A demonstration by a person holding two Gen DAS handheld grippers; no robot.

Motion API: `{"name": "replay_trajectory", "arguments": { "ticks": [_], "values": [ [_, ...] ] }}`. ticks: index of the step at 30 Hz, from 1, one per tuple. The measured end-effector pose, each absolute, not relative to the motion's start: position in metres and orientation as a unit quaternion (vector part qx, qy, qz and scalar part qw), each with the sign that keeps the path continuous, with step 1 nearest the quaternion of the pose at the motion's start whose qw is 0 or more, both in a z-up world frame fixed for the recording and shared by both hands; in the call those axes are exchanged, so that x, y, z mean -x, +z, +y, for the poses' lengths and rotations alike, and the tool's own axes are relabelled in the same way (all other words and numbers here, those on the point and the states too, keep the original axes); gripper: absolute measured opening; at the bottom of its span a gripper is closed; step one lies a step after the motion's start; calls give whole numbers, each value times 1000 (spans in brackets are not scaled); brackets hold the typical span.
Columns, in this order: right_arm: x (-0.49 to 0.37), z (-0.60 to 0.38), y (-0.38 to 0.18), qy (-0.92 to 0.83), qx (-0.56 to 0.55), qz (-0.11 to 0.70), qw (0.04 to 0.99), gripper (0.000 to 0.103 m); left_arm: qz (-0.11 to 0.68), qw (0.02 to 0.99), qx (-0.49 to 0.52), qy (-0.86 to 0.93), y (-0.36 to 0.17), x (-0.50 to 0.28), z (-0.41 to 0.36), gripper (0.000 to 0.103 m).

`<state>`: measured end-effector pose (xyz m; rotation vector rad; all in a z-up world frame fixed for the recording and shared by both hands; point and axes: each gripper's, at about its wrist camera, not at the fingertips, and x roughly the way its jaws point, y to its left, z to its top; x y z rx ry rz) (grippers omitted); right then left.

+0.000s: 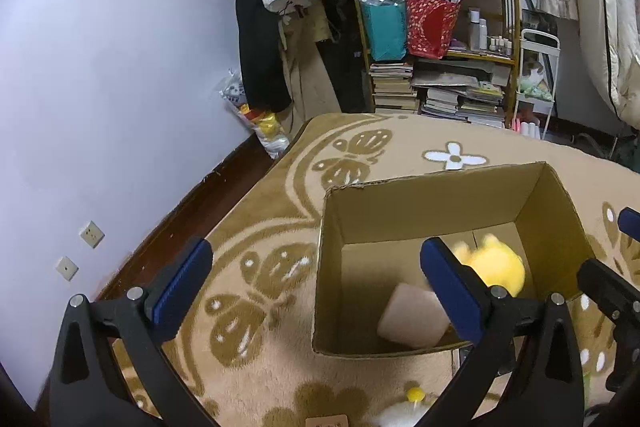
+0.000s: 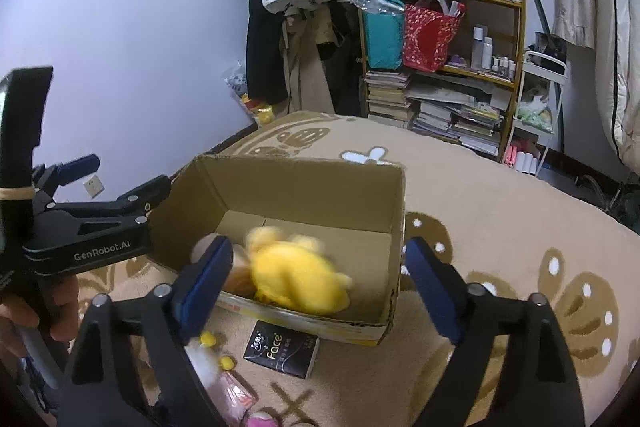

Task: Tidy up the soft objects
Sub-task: 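Carry the cushion and yellow dog into the box and open both tools, then move both tools back toward the remaining toys beside the box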

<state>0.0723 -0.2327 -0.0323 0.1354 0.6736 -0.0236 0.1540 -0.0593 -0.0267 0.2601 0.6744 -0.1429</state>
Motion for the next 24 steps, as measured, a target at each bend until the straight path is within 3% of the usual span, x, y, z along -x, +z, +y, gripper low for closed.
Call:
{"name": "replay_trajectory", "arguments": {
  "ticks": [7,24],
  "values": [
    [-65,-232,-26,-18,-68,325,943,102,339,931,-117,-69,-21,-152,-49,103],
    [-42,-220,-12,-17,-54,319,946,102,375,918,-106,-79,-10,-123,-23,103]
  ]
}}
